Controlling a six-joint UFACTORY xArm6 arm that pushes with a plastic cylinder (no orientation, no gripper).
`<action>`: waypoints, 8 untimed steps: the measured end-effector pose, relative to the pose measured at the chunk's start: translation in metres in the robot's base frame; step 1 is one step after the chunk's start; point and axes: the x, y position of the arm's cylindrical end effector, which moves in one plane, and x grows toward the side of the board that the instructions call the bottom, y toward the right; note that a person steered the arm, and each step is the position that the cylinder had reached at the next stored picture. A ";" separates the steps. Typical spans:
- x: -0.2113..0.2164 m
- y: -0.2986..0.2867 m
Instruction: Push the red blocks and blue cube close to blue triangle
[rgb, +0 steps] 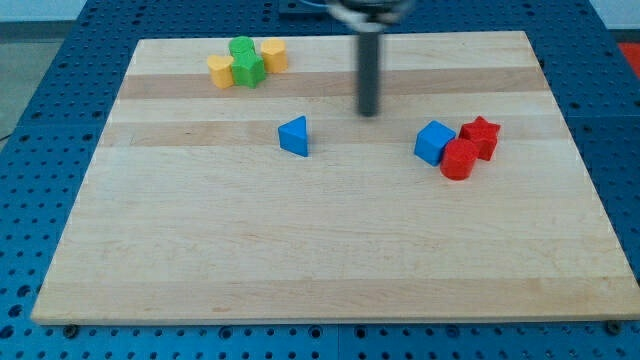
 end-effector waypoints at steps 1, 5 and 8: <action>0.034 0.121; 0.071 -0.048; 0.067 0.083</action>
